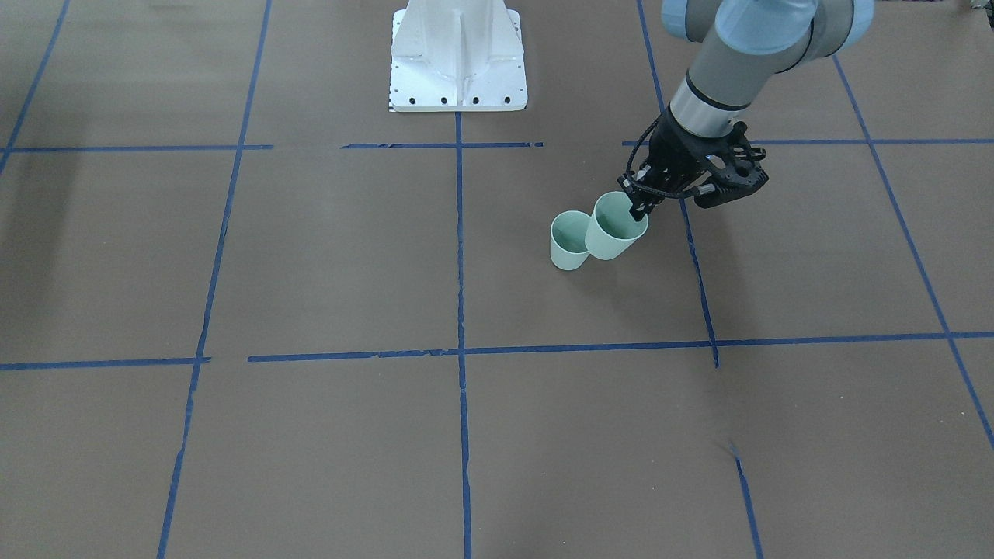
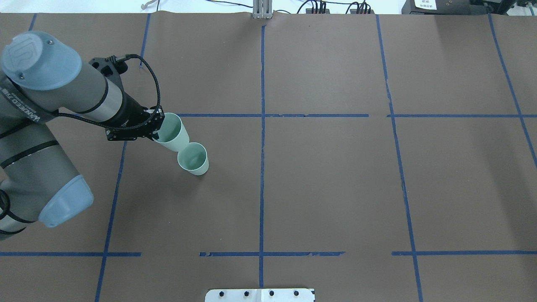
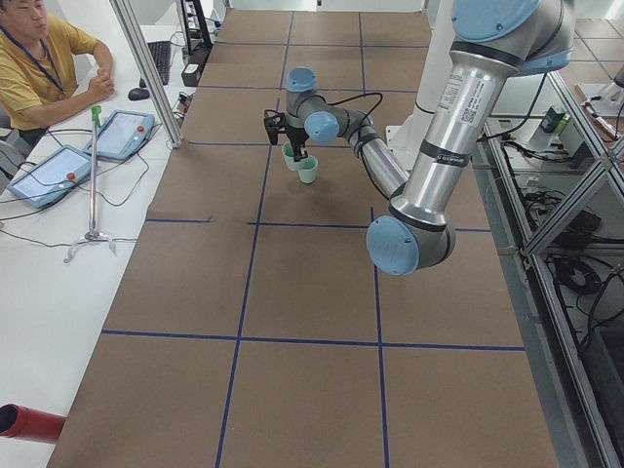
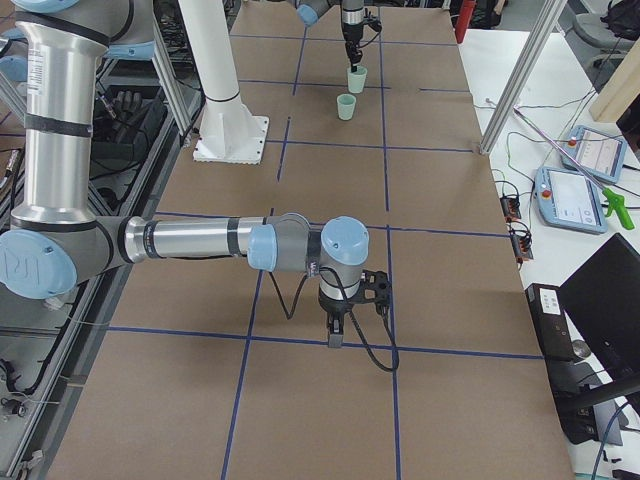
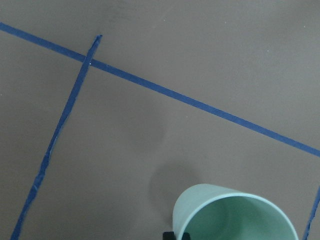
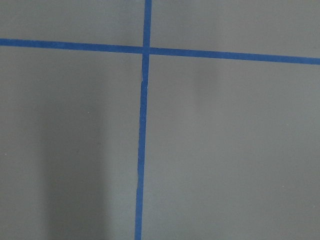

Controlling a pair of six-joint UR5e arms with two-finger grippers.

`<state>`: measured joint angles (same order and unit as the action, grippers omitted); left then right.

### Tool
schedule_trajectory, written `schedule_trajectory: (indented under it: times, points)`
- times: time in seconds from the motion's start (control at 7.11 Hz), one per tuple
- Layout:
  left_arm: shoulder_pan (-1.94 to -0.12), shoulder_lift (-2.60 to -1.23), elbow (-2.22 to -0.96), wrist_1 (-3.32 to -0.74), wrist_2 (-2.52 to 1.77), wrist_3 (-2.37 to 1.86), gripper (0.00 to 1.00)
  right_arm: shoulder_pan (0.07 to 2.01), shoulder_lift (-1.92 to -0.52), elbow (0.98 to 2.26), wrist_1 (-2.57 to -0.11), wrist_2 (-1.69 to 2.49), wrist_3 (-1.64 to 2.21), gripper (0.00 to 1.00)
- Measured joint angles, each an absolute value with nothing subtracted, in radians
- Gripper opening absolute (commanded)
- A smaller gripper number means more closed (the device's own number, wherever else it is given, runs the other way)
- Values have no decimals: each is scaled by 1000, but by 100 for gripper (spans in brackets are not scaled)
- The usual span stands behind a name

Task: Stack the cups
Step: 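Lift the cup with the left gripper and carry it over the other cup, then lower the held cup into the other cup and open the left gripper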

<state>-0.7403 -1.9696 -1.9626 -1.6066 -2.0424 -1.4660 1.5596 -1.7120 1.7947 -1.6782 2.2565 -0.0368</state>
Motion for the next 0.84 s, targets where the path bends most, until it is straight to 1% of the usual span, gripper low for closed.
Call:
schedule_trajectory:
  times: [0.56,0.7,0.84]
  points:
    - [-691,-1998,-1965,-1578,-2020,-1496,0,1560,-1712,1795,-1678,2256,-37,100]
    - [-685,-2003,-1962,-1577,-2020,-1497,35,1560,-1712,1795,-1678,2256,-37,100]
    - [-682,-2006,-1961,-1577,-2020,-1497,99,1560,-1712,1795,-1678,2256,-37,100]
